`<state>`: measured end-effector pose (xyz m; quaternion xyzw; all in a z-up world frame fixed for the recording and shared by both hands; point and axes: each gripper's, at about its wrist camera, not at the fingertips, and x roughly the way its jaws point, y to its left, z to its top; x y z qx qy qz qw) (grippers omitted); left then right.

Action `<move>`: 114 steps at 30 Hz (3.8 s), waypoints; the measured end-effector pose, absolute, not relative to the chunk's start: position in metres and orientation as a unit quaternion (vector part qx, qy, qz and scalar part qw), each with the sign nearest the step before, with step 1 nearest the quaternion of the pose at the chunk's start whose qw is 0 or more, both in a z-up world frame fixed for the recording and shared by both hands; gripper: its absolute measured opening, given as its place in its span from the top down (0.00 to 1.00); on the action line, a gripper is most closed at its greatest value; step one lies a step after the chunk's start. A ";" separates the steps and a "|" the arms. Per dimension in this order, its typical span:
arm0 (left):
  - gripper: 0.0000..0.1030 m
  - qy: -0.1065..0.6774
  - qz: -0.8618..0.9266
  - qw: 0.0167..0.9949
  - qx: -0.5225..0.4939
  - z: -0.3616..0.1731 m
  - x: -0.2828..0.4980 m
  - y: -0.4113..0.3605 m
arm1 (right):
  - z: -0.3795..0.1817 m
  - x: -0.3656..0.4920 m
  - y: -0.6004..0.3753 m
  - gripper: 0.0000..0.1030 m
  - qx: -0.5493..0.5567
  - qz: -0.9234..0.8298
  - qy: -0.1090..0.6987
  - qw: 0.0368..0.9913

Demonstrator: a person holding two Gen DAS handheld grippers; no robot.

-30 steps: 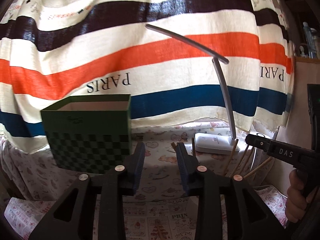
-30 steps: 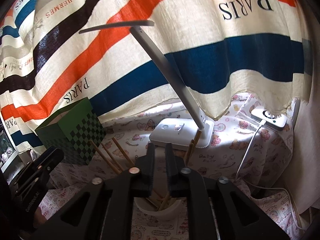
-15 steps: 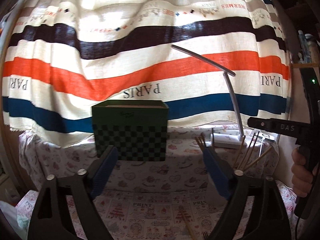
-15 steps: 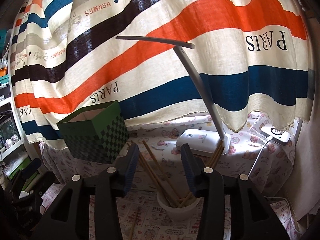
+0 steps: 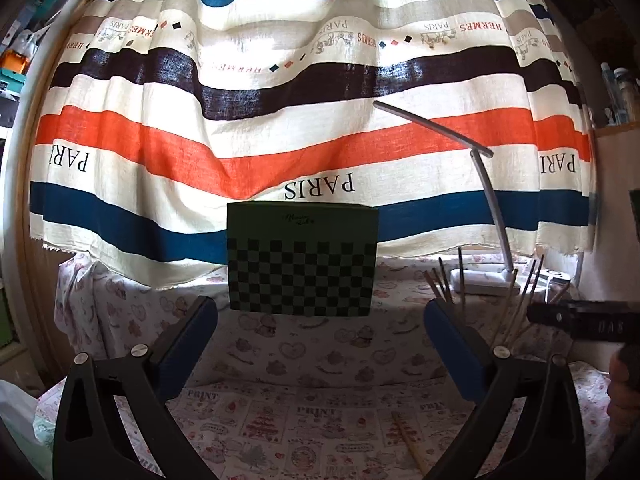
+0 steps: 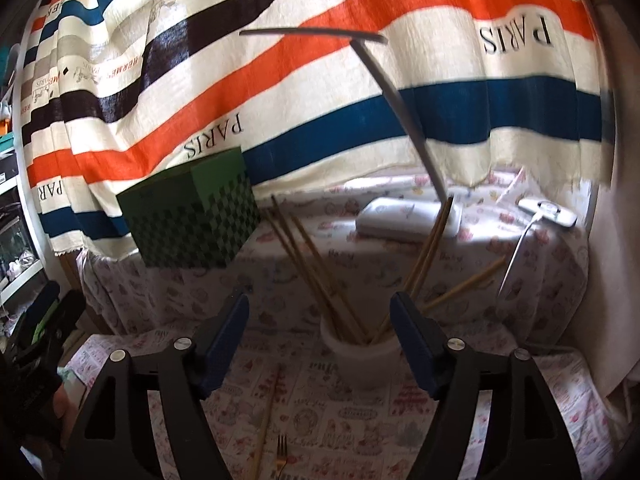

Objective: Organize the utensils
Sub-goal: 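Withdraw both open tools and move the right tool over the gold fork, then close the right tool on the gold fork's handle, then grasp the last wooden chopstick with the left tool while the right tool holds the fork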

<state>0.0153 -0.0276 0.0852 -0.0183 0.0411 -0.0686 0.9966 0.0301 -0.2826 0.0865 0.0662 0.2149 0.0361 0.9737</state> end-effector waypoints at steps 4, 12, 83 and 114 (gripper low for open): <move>0.01 0.056 -0.061 0.996 -0.040 0.077 0.025 -0.022 | 0.062 0.033 -0.280 0.24 0.064 0.030 0.228 0.971; 0.01 0.108 -0.049 0.992 -0.045 0.067 0.046 -0.019 | 0.024 0.051 -0.271 0.18 0.052 0.052 0.281 0.957; 1.00 0.505 -0.131 0.853 0.031 -0.048 0.187 -0.148 | 0.042 0.040 -0.306 0.97 0.076 0.040 0.246 0.965; 0.90 0.543 -0.105 0.831 0.058 -0.049 0.188 -0.154 | 0.041 0.042 -0.313 0.97 0.085 0.031 0.245 0.965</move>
